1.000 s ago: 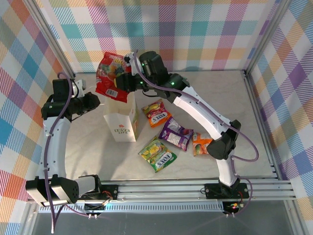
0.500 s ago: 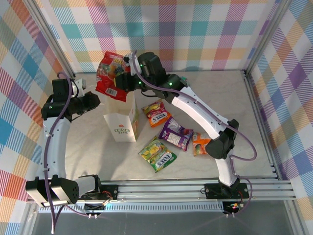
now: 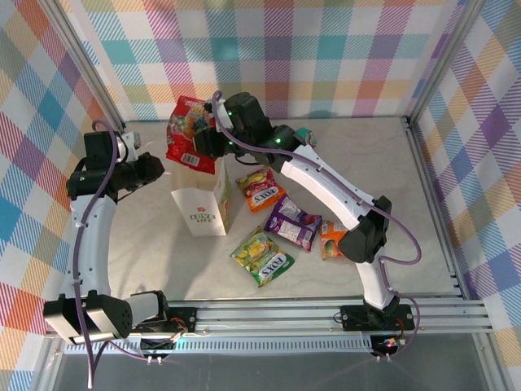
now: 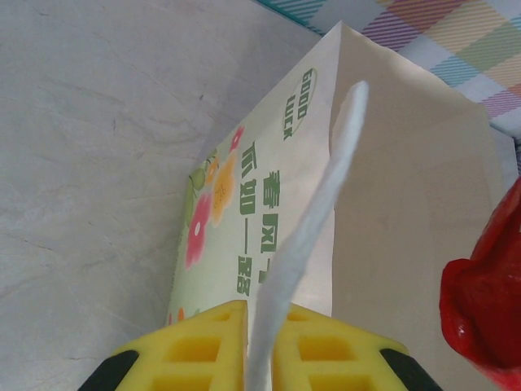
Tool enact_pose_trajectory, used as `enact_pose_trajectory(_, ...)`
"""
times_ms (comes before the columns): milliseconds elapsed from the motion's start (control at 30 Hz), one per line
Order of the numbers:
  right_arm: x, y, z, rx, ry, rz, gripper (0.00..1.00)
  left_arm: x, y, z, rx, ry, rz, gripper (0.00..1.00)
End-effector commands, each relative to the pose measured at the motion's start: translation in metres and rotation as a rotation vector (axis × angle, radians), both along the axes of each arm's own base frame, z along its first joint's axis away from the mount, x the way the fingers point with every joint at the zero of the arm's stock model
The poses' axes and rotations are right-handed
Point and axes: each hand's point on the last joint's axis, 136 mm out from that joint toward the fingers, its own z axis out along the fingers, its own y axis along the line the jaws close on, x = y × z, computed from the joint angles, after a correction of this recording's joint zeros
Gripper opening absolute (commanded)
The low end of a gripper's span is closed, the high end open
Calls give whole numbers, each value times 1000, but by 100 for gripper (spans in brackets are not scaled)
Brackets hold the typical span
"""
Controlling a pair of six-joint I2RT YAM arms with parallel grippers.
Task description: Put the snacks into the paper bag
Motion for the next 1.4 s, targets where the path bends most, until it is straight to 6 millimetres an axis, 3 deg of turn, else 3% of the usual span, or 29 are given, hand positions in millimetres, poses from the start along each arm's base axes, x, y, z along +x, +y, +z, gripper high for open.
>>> enact_pose_trajectory(0,-7,0,35,55,-105,34,6,-2,4,-1,1,7,5,15)
enact_pose_trajectory(200,-9,-1,22,5,-106,56,6,-2,5,0,-2,6,6,15)
enact_pose_trajectory(533,-13,1,17,3,-119,85,6,-4,5,-1,-4,12,7,14)
enact_pose_trajectory(1067,-21,5,66,176,-123,97,6,-6,5,-2,-4,19,4,14)
enact_pose_trajectory(1200,-18,10,61,175,-114,99,6,-6,5,-4,-5,24,4,14)
enact_pose_trajectory(1367,-10,13,39,128,-96,79,6,-5,4,-5,-5,25,1,14)
